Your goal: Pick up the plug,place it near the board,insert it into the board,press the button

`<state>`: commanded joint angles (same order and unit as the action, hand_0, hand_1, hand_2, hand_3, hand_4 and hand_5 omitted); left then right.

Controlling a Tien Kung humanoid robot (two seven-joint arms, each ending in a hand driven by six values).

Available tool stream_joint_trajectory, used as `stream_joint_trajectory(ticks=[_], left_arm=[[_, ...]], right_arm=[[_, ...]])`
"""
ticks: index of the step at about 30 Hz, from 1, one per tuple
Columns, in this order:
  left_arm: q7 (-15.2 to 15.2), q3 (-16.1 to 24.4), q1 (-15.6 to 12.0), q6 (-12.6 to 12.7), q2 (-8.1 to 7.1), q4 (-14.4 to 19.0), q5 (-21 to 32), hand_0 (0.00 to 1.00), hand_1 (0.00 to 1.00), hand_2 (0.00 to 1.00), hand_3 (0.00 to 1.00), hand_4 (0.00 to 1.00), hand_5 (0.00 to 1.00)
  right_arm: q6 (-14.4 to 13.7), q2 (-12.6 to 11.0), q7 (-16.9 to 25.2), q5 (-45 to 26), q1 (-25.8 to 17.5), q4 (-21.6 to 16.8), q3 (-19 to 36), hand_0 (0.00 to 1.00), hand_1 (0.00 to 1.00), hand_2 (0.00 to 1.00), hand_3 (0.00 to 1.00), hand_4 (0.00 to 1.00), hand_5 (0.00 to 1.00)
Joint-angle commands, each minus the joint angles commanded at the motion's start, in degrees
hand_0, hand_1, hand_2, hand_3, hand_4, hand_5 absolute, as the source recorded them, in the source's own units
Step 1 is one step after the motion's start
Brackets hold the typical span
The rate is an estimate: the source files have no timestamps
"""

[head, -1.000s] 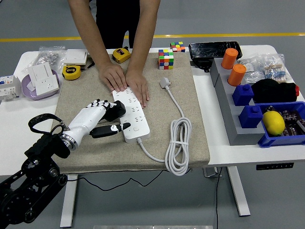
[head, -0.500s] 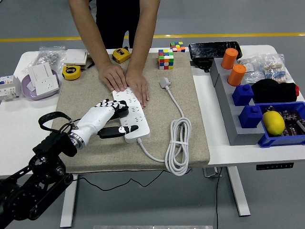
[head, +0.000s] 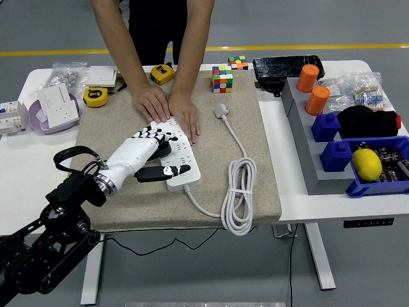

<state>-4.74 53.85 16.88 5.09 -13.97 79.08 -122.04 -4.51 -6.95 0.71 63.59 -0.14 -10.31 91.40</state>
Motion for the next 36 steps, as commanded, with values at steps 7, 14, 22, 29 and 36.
stream_joint_trajectory(ticks=[7,14,22,29,36], left_arm=[[-4.0,0.7,-2.9,-2.4,-0.22,8.2,3.8,0.839,0.840,0.772,0.776,0.955,0.683],[-7.2,7.3,-10.7,-6.3,-0.51,14.8,3.1,0.336,0.249,0.308,0.711,0.802,0.408],[-10.9,9.0,-12.3,-13.5,-0.65,15.1,1.4,0.178,0.069,0.154,0.806,0.618,0.244],[-12.3,6.6,-9.6,-16.4,0.13,12.0,0.5,0.156,0.050,0.142,0.901,0.484,0.154],[-12.0,3.1,-5.5,-16.3,0.54,8.9,0.1,0.149,0.046,0.140,0.923,0.478,0.112]], right_arm=[[0.1,0.0,0.1,0.0,0.3,0.0,0.1,0.911,0.862,0.799,0.792,0.998,0.998],[0.0,0.2,0.0,0.0,0.0,0.0,0.5,0.911,0.862,0.799,0.791,0.998,0.998],[0.1,0.3,0.2,0.0,0.2,0.0,0.5,0.911,0.861,0.799,0.791,0.998,0.998],[0.0,0.3,0.1,0.1,0.4,0.0,0.4,0.911,0.860,0.799,0.791,0.998,0.998],[0.0,0.2,0.0,0.3,0.4,0.0,0.2,0.912,0.861,0.799,0.790,0.998,0.998]])
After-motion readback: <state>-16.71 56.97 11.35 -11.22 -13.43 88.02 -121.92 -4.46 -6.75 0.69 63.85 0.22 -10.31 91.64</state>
